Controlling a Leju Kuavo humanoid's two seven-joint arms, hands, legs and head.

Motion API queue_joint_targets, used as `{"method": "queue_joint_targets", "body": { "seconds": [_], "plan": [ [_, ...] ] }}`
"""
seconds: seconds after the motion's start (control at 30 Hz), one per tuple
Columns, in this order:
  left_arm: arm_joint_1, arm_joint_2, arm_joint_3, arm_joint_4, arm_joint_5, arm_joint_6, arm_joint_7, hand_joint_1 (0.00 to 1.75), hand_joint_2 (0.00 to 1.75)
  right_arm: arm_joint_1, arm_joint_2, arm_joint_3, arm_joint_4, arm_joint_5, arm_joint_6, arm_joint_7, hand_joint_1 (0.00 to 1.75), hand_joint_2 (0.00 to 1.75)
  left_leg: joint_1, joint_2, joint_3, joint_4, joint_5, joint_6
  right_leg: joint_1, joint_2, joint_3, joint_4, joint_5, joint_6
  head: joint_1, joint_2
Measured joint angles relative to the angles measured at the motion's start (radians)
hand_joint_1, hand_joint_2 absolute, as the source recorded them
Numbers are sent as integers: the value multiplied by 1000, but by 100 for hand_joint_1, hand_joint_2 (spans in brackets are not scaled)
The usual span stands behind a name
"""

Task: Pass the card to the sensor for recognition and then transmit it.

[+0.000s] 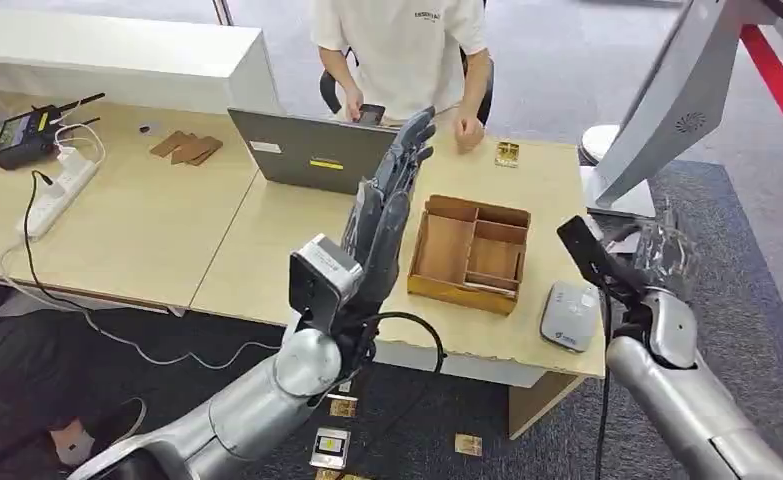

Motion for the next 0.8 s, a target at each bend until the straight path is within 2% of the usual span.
{"method": "queue_joint_targets", "body": {
  "seconds": [0.3, 0.5, 0.8],
  "plan": [
    [-7, -10, -10, 28, 10, -23, -23, 0, 0, -82, -1, 3, -132, 53, 69, 19, 175, 175, 0, 0, -1, 0, 0, 0, 0, 0, 0, 0, 0, 0, 0, 0],
    [-13, -34, -17, 46, 23, -46, -52, 0, 0, -180, 46, 34, -146, 125, 148, 15, 175, 175, 0, 0, -1, 0, 0, 0, 0, 0, -1, 0, 0, 0, 0, 0],
    [-26, -62, -24, 72, 43, -63, -76, 0, 0, -277, 135, 85, -67, 181, 150, 10, 175, 175, 0, 0, -1, 0, 0, 0, 0, 0, -1, 0, 0, 0, 0, 0]
  ]
}}
